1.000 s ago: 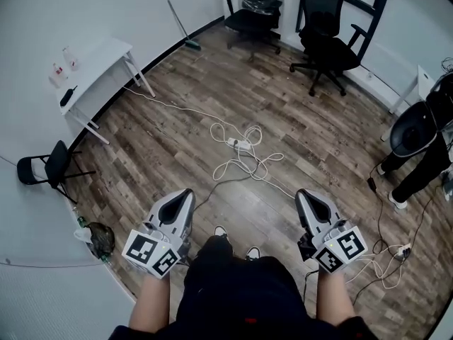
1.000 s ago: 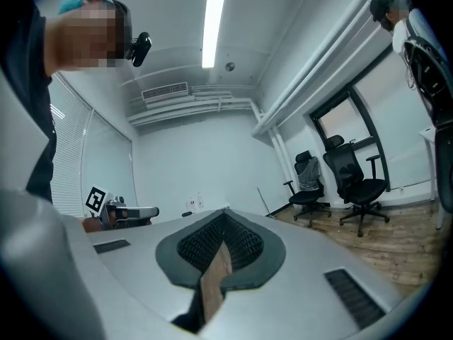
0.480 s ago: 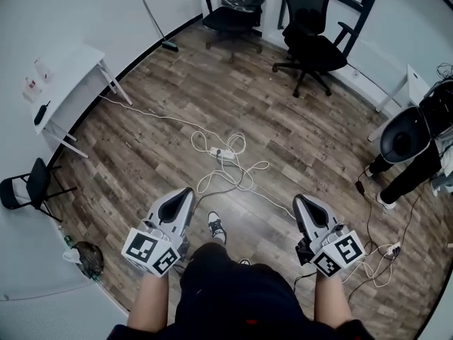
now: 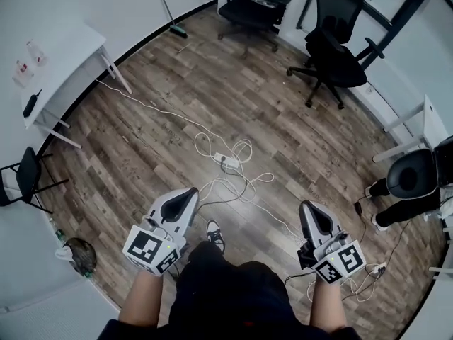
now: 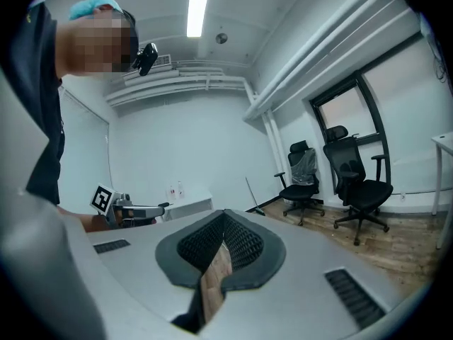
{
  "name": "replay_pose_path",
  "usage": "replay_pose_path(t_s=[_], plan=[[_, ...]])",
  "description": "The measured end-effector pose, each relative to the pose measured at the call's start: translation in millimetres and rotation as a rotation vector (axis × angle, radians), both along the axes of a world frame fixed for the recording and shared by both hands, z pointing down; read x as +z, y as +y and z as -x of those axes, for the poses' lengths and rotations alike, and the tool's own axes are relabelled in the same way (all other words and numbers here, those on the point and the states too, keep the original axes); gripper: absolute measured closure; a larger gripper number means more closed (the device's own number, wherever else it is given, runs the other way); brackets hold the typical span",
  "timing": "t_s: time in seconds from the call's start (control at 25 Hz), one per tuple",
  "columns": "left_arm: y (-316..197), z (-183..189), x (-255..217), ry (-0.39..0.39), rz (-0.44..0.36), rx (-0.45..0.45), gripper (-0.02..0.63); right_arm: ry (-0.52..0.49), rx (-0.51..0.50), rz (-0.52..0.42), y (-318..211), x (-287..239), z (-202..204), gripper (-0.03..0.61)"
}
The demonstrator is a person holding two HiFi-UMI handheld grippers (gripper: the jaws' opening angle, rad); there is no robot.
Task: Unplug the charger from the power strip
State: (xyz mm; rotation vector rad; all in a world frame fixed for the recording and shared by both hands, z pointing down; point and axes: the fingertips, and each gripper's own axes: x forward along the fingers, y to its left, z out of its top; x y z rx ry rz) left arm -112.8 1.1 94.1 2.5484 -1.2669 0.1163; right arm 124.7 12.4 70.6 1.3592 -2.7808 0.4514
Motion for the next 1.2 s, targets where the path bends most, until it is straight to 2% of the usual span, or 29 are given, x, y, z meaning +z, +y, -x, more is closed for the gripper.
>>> replay_pose_path(t_s=[0.16, 0.36, 0.6, 0.68, 0.84, 1.0, 1.2], plan=[[-40, 28, 16, 0.009, 0.050, -0.016, 0.588, 0.040, -0.011, 0.023, -47, 17, 19, 0.560], [-79, 27, 31, 0.086, 0.103, -0.047, 0.591, 0.082, -0.063, 0.041, -100, 37, 33, 0.560], [-121, 19, 67, 0.052, 0.106, -0.128, 0.591, 0.106, -0.173, 0.075, -165, 90, 32, 0.560], [-140, 21, 97, 0.015, 0.101, -0.186, 0.591, 0.118, -0.219, 0.103, -190, 127, 29, 0.558], [-172, 20, 175, 0.012, 0.136, -0.258, 0.592, 0.176, -0.307, 0.150, -233, 209, 27, 0.558], [-191, 15, 260, -0.014, 0.177, -0.266, 0.592, 0.179, -0.327, 0.166, -262, 296, 25, 0.558], [-219, 6, 388, -0.058, 0.215, -0.218, 0.592, 0.202, -0.322, 0.193, -286, 426, 25, 0.558]])
